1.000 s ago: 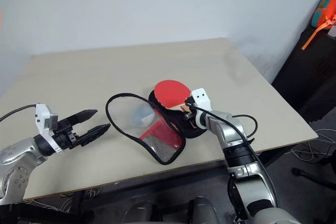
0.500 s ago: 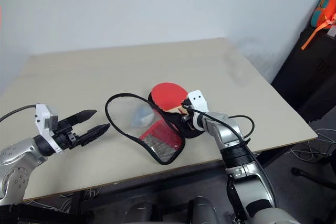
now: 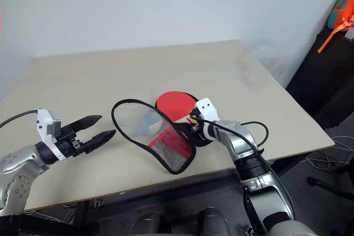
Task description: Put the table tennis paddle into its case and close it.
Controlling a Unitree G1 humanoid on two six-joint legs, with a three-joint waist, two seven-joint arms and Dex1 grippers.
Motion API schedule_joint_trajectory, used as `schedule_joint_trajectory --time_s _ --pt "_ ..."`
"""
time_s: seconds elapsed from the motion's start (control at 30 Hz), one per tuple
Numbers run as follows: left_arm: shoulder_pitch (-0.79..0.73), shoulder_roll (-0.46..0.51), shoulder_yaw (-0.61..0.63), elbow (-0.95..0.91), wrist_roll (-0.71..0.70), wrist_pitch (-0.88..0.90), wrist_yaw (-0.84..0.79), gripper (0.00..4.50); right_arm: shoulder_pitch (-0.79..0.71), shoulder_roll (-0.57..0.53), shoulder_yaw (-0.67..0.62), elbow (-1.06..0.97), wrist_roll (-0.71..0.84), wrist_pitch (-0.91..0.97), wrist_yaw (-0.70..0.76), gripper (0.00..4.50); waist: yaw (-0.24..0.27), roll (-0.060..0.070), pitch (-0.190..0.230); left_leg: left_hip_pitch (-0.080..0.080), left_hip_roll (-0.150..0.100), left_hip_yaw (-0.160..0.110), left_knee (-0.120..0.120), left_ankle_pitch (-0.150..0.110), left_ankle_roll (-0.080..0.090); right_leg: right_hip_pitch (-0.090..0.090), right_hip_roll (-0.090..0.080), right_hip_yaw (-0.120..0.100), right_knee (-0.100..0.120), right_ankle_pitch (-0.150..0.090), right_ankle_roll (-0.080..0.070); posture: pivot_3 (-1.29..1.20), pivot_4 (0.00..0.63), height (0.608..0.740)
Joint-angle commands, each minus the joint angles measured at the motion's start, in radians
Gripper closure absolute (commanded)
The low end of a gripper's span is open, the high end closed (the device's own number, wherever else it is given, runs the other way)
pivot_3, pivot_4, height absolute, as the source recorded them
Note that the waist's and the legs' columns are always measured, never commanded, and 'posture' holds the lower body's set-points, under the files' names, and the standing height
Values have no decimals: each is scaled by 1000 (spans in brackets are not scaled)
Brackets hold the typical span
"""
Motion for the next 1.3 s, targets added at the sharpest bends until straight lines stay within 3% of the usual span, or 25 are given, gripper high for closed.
schedule_joint_trajectory --time_s 0.03,0.6,0.93,1.1,1.3 --pt "-13 2 12 -27 -10 -15 0 0 -19 -25 -4 -47 -12 -14 14 3369 0 0 0 0 0 0 0 0 0 0 0 0 0 0 0 0 0 706" --pt "-5 2 16 -31 -13 -14 0 0 -16 -9 14 -36 -13 -13 19 3369 0 0 0 0 0 0 0 0 0 0 0 0 0 0 0 0 0 706" --pt "-3 6 18 -23 -12 -13 -7 0 -7 -29 -10 -101 21 32 71 42 0 0 0 0 0 0 0 0 0 0 0 0 0 0 0 0 0 706" --pt "5 9 11 -16 -12 -10 -20 0 -5 -78 -54 -169 77 30 140 42 0 0 0 0 0 0 0 0 0 0 0 0 0 0 0 0 0 706" --pt "10 -1 4 -18 -19 6 -17 0 -19 -229 -125 -233 161 18 287 42 3 0 0 1 -1 -1 0 0 0 1 0 0 -1 0 0 0 0 706"
